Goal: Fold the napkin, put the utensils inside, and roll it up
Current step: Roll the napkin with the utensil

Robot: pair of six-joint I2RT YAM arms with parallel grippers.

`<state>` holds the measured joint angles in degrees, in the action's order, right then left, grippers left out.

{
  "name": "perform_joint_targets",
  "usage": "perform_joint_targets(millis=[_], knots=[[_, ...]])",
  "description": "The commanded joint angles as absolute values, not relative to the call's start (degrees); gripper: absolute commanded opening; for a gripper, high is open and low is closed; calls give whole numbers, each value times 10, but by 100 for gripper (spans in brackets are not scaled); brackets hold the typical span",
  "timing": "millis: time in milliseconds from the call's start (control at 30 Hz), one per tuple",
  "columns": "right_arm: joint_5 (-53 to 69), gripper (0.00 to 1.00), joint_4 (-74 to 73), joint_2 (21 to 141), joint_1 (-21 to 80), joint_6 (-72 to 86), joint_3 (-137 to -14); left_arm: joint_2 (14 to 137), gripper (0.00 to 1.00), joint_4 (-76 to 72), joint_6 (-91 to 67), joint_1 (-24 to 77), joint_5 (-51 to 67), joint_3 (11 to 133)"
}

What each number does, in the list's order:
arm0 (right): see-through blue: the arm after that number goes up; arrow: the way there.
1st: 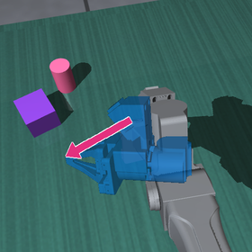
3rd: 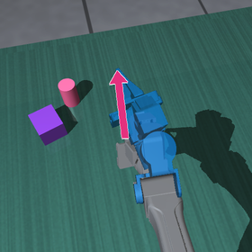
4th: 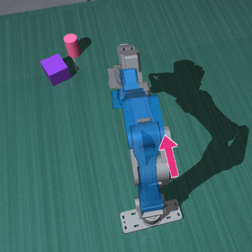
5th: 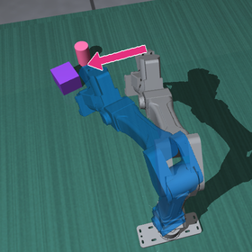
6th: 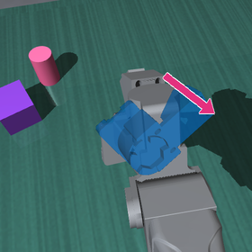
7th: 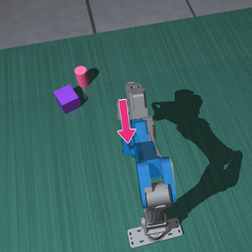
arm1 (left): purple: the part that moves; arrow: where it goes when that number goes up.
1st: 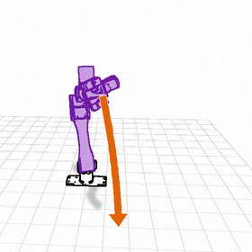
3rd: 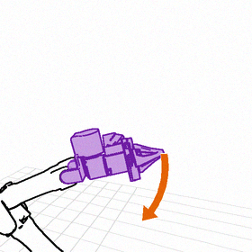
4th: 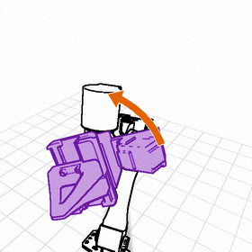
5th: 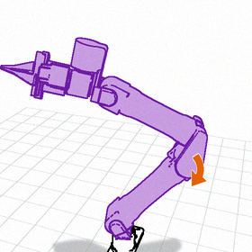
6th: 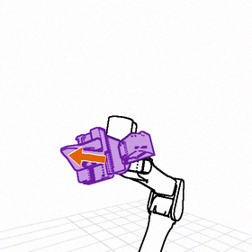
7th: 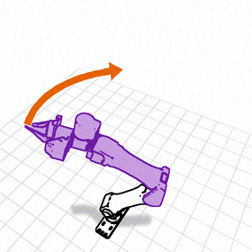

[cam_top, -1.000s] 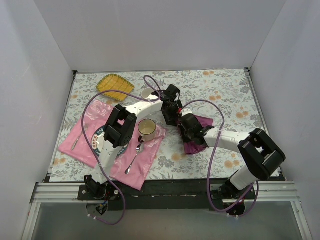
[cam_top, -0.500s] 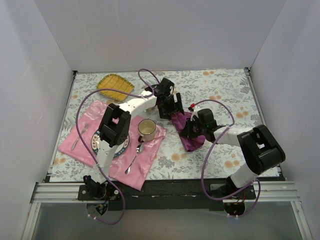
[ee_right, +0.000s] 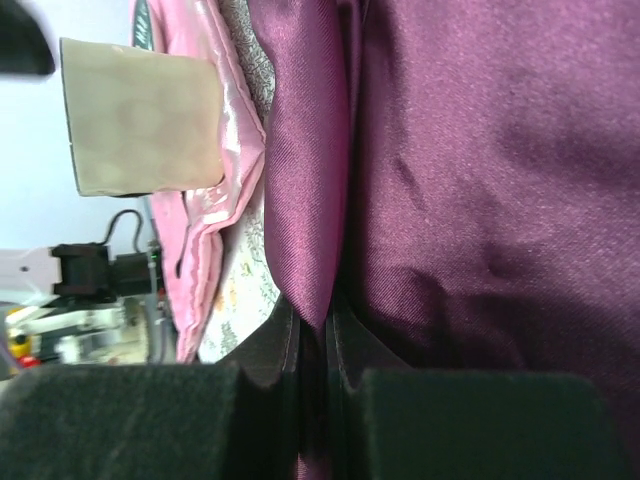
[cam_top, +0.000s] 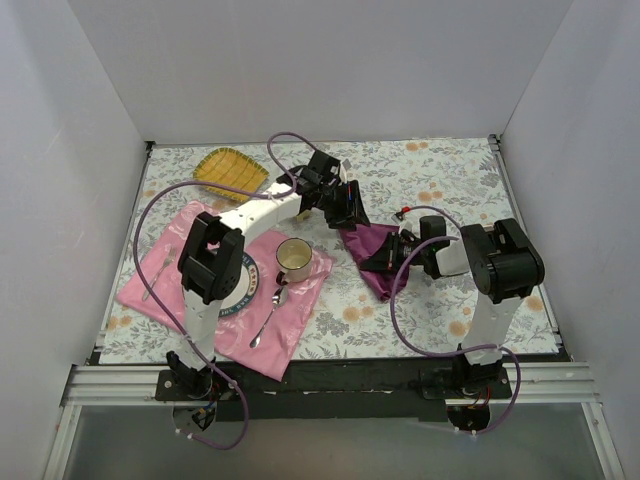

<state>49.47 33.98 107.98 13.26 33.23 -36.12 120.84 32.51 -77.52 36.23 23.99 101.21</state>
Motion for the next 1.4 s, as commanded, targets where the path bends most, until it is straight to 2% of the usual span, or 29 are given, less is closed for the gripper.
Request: perform_joint_targets(millis=[0, 167, 433, 900, 1067, 1367], knots=[[483, 1, 260, 1130, 124, 341, -339, 1165, 42, 226, -785, 364, 310, 941], [484, 1, 257, 1138, 120, 345, -345, 1195, 29, 167, -792, 364, 304, 908], [485, 2, 194, 1136, 113, 296, -365, 1246, 22, 149, -769, 359, 241, 896], [309, 37, -186, 970, 147, 62, -492, 1299, 15, 149, -750, 352, 206, 875], [247, 43, -236, 917, 173, 32, -484, 1307, 13, 154, -746, 349, 211, 882], [148, 45, -272, 849, 177, 14, -446, 1310, 11, 159, -740, 347, 215, 883]])
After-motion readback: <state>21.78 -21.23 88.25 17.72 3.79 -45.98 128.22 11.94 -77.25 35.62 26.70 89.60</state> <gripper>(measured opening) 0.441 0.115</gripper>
